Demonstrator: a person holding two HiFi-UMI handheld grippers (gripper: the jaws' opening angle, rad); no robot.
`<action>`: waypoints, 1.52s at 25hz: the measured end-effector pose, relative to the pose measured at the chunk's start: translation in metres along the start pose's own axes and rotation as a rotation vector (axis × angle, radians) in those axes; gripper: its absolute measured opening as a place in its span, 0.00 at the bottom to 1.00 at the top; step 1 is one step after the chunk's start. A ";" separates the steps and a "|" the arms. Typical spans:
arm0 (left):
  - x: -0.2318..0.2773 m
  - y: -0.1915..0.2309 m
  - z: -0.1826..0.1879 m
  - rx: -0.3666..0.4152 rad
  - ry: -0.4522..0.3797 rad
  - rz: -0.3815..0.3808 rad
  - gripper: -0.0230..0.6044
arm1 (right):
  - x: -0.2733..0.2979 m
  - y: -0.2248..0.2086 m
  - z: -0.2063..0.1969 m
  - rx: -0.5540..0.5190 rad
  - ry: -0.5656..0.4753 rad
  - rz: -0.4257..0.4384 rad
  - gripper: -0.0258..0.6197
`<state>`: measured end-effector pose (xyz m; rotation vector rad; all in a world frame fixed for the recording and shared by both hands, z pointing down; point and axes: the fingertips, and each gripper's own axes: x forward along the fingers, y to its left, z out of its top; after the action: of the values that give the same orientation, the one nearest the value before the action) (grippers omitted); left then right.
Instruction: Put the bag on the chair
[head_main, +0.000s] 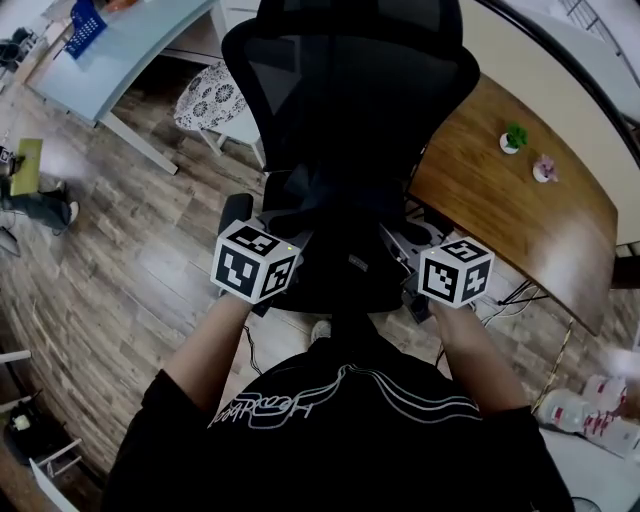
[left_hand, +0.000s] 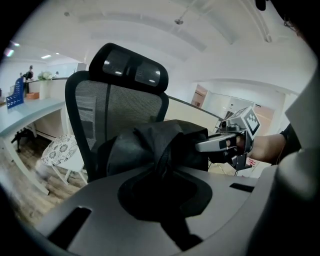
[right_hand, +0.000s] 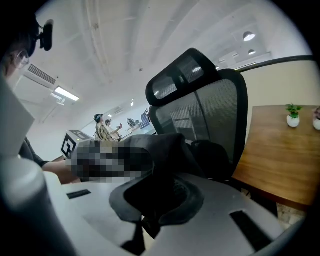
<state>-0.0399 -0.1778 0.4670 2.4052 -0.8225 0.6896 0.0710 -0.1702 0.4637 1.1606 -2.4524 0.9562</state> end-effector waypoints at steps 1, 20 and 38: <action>0.004 0.004 0.001 0.001 0.005 0.008 0.10 | 0.005 -0.005 0.002 0.001 0.003 0.002 0.06; 0.075 0.083 -0.007 -0.082 0.059 0.113 0.10 | 0.094 -0.075 0.004 0.025 0.123 -0.010 0.07; 0.109 0.105 -0.011 -0.137 0.046 0.143 0.10 | 0.120 -0.099 -0.007 0.055 0.238 -0.009 0.09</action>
<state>-0.0375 -0.2876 0.5709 2.2164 -0.9967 0.7165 0.0688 -0.2824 0.5723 1.0087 -2.2439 1.0967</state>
